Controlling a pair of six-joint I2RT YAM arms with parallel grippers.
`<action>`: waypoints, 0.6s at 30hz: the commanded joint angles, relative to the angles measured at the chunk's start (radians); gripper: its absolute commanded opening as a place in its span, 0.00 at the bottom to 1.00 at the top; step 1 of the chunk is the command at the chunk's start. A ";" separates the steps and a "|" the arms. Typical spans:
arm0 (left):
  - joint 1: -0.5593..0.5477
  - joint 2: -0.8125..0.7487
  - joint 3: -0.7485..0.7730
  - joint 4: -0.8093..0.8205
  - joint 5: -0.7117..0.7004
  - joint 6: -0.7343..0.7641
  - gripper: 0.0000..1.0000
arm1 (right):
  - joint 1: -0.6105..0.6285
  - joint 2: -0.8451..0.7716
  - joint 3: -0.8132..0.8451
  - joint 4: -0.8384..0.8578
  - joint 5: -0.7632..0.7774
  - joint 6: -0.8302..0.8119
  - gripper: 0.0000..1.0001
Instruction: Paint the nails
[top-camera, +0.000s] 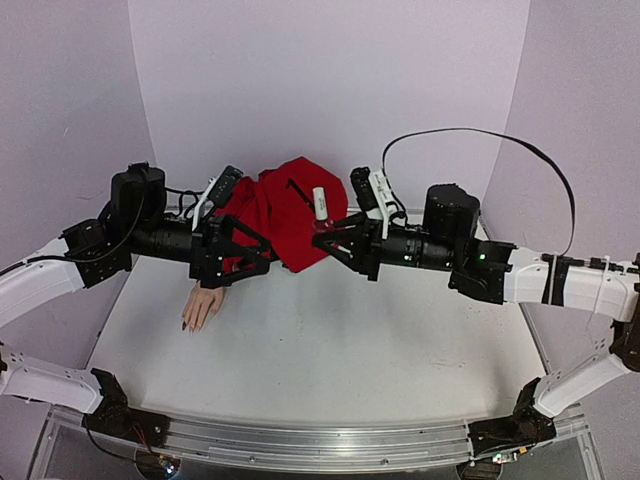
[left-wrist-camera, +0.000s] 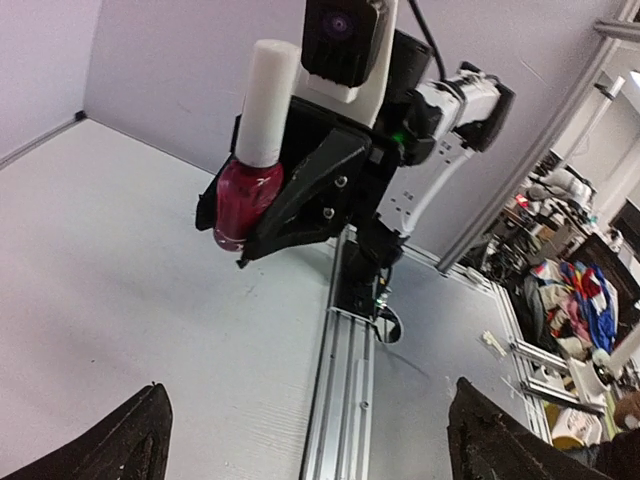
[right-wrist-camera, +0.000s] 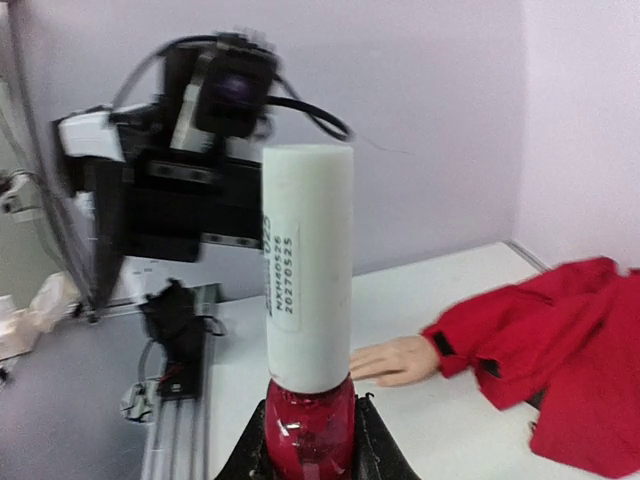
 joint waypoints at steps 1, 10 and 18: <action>-0.016 0.005 0.072 0.008 -0.265 -0.136 0.92 | 0.045 0.027 0.017 -0.006 0.594 -0.061 0.00; -0.063 0.075 0.122 0.132 -0.550 -0.269 0.86 | 0.164 0.144 0.093 0.038 0.921 -0.079 0.00; -0.085 0.174 0.151 0.225 -0.571 -0.295 0.71 | 0.208 0.184 0.130 0.034 0.933 -0.079 0.00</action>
